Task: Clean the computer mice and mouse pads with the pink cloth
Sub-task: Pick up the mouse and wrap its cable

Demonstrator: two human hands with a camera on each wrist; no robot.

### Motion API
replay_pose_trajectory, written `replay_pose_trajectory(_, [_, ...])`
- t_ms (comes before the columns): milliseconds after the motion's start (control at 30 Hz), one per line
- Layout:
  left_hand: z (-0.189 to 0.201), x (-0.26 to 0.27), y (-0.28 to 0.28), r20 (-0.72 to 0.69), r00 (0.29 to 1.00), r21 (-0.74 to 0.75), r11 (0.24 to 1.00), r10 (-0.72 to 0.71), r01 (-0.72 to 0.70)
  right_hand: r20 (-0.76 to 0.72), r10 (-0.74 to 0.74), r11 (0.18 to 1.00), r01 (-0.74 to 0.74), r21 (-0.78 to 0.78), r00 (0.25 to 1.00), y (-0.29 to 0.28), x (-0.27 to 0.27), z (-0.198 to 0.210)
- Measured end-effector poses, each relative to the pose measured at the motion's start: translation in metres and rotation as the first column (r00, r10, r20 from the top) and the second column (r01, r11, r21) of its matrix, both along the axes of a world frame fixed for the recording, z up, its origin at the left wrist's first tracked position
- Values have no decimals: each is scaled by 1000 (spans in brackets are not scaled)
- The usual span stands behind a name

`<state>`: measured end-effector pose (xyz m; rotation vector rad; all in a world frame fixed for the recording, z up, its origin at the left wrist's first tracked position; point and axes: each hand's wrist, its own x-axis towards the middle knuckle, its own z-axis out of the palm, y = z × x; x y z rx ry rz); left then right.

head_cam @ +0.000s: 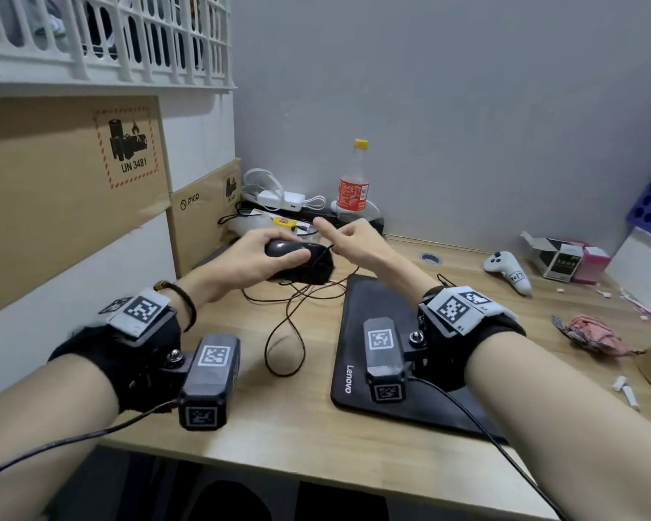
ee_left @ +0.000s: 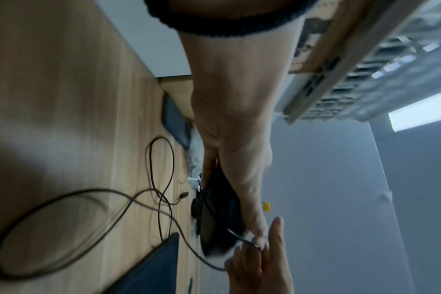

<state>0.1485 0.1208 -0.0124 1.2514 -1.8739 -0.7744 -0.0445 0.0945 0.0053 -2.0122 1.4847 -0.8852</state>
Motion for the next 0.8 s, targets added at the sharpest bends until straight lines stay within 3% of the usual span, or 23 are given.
replay_pose_trajectory(67, [6, -8, 12, -55, 988, 23, 989, -146, 148, 122, 53, 997, -59, 50, 991, -2, 0, 1])
replay_pose_trajectory(167, [14, -18, 21, -141, 945, 50, 952, -294, 303, 391, 234, 904, -347, 250, 890, 6, 6, 2])
replay_pose_trajectory(233, [20, -23, 24, -345, 887, 67, 934, -308, 350, 607, 189, 848, -440, 295, 772, 9, 6, 2])
replay_pose_trajectory(267, [22, -25, 21, -452, 851, 71, 940, -267, 333, 692, 112, 860, -419, 292, 713, 10, 7, 1])
replay_pose_trajectory(300, [24, -25, 16, -534, 822, 78, 957, -195, 278, 702, 73, 879, -378, 290, 709, 8, 8, -2])
replay_pose_trajectory(333, [25, -25, 10, -586, 804, 87, 978, -104, 190, 674, 76, 889, -356, 287, 734, 7, 10, -6])
replay_pose_trajectory(433, [20, -22, -10, -642, 744, 139, 983, 183, -121, 406, 162, 887, -313, 340, 899, 2, 17, -18])
replay_pose_trajectory(533, [9, -16, -21, -535, 753, 158, 921, 383, -356, 206, 270, 876, -329, 353, 940, 9, 25, -14])
replay_pose_trajectory(600, [2, -11, -21, -407, 779, 90, 869, 478, -486, 89, 306, 894, -319, 314, 948, 11, 28, -6])
replay_pose_trajectory(700, [-4, -1, -18, -249, 819, -21, 842, 517, -539, -21, 295, 941, -286, 179, 955, 9, 28, 5])
replay_pose_trajectory(800, [-7, 7, -17, -141, 924, -69, 928, 355, -367, 61, 189, 978, -194, 82, 980, 4, 24, 12])
